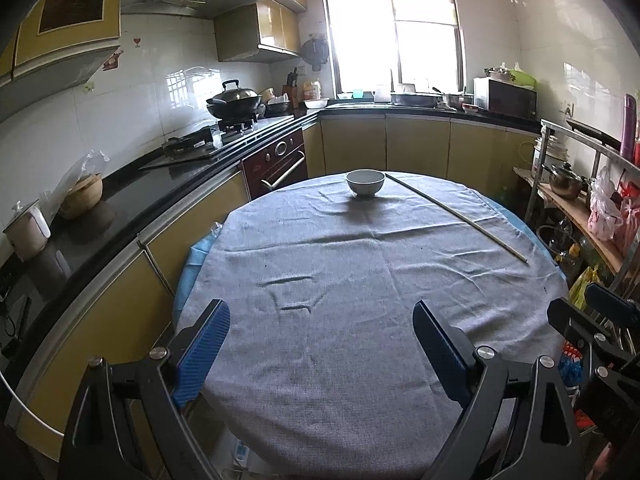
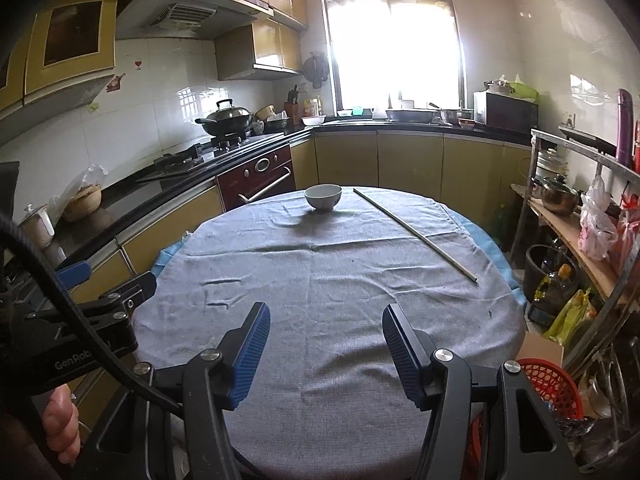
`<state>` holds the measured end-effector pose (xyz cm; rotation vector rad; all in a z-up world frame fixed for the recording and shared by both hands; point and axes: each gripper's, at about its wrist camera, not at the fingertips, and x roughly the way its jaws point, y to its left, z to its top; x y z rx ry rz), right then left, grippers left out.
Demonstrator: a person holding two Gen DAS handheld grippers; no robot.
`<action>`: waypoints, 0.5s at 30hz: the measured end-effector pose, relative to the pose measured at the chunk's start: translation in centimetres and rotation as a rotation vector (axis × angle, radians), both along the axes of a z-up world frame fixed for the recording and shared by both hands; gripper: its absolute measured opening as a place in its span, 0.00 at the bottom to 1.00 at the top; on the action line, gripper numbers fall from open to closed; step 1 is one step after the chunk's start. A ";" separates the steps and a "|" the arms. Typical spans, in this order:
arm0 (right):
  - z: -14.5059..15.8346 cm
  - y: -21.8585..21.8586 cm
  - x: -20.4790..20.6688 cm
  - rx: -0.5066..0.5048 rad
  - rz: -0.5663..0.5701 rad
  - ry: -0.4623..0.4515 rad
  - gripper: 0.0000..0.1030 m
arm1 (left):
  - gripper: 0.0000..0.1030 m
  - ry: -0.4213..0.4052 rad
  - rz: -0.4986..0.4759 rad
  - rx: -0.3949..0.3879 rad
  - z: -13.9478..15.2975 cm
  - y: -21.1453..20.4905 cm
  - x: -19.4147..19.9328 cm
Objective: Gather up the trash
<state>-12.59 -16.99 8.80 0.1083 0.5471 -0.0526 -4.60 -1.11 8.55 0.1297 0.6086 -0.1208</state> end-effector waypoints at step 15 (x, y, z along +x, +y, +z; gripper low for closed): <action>-0.2 -0.6 0.1 0.002 -0.020 0.000 0.61 | 0.90 0.007 -0.017 0.008 -0.5 -0.9 0.2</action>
